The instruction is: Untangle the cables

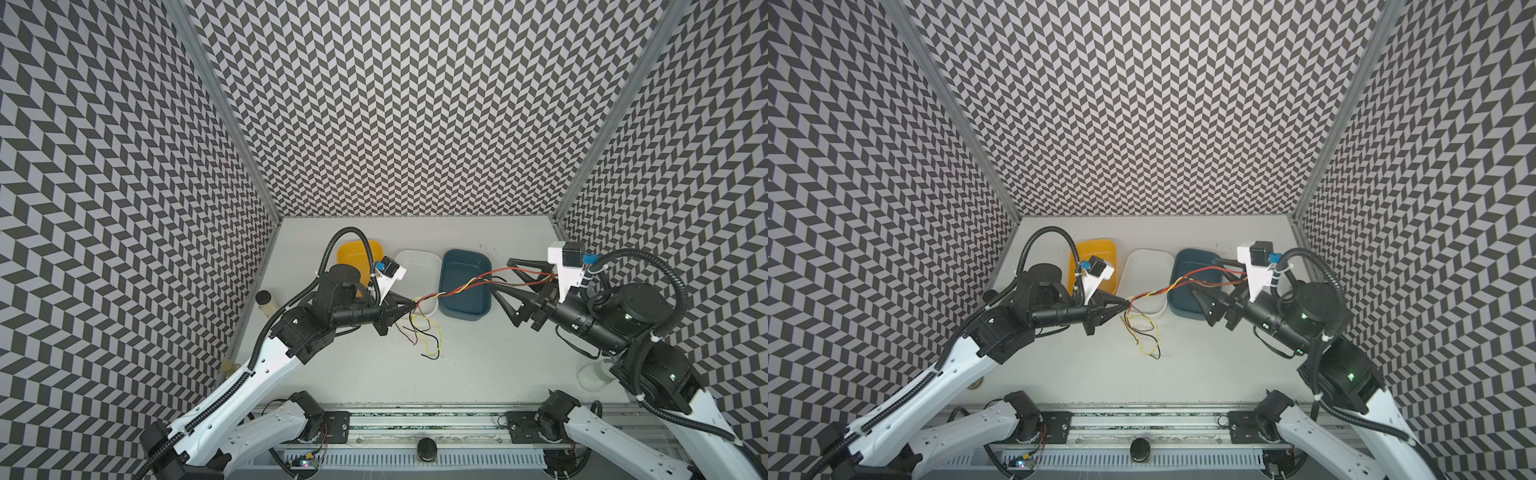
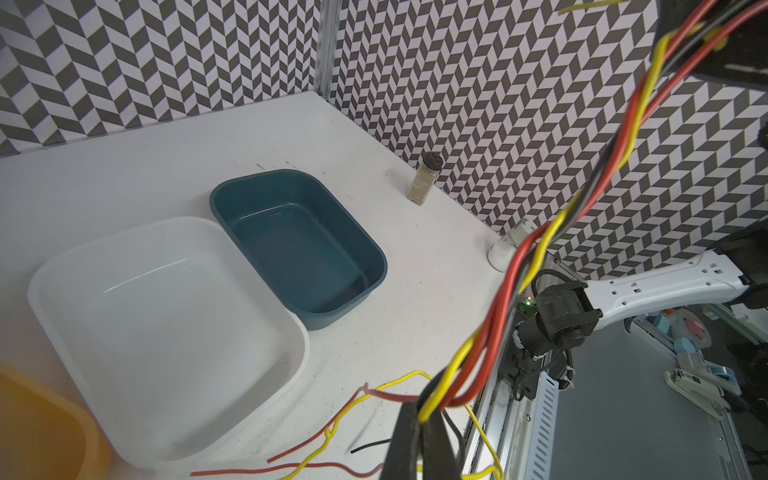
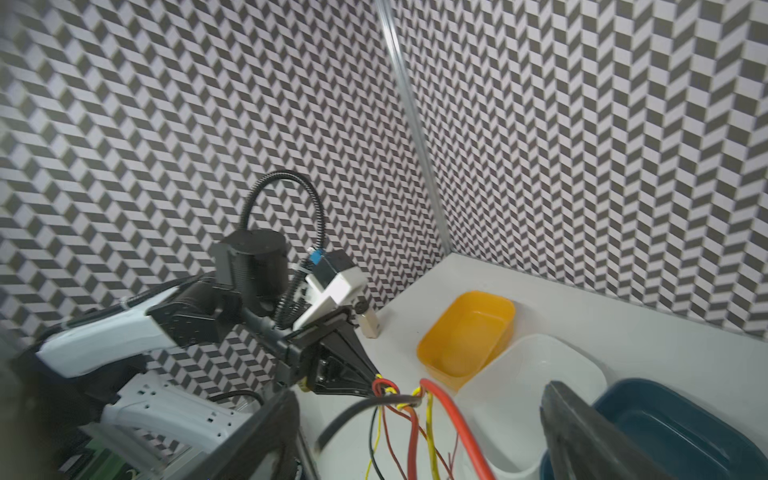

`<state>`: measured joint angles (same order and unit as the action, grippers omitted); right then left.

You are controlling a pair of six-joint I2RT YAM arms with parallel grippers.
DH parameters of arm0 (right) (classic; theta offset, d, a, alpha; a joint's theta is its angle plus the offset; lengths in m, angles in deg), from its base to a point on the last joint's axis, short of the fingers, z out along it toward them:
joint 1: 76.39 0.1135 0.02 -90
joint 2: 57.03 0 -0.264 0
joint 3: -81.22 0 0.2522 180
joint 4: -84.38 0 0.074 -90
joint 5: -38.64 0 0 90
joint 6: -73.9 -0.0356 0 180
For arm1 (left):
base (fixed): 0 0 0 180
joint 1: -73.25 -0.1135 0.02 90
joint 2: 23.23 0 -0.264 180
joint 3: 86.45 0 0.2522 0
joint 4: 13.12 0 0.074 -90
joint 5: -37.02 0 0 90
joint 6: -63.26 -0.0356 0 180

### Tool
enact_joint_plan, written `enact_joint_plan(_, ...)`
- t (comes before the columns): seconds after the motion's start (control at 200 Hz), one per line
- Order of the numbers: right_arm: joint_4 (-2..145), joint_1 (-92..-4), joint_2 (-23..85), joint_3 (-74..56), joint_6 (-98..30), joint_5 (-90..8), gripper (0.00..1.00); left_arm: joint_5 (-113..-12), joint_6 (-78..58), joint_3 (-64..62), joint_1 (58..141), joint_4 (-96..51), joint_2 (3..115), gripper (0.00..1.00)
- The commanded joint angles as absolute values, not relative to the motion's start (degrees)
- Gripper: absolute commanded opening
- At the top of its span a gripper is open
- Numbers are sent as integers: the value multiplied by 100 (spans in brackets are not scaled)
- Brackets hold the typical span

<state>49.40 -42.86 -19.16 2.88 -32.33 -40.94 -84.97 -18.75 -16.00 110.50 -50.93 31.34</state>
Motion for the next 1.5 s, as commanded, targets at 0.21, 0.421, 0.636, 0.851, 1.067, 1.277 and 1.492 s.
enact_joint_plan(0.21,3577,-4315,-1215,-1303,-3136,-6096,95,-7399,-2005,-1494,11128,-5926,3042,0)
enact_joint_plan(0.421,3636,-4326,-1181,-1365,-3190,-5751,99,-7510,-1973,-1771,11123,-5735,2513,0)
enact_joint_plan(0.636,3629,-4335,-1306,-1538,-3427,-6111,99,-6623,-1912,-1609,11131,-6010,2844,0)
enact_joint_plan(0.851,2210,-4333,-597,-2582,-3501,-6253,99,-6193,-1753,-1176,11139,-6396,3304,0)
enact_joint_plan(1.067,3184,-4317,-646,-1312,-4344,-3990,94,-6438,-1647,-863,11161,-6491,3594,0)
enact_joint_plan(1.277,5073,-3468,-587,257,-5231,-3835,90,-6705,-1630,-785,11395,-6337,3631,0)
enact_joint_plan(1.492,5742,-2915,133,536,-5212,-3767,85,-6797,-1703,-1086,11494,-6042,3665,0)
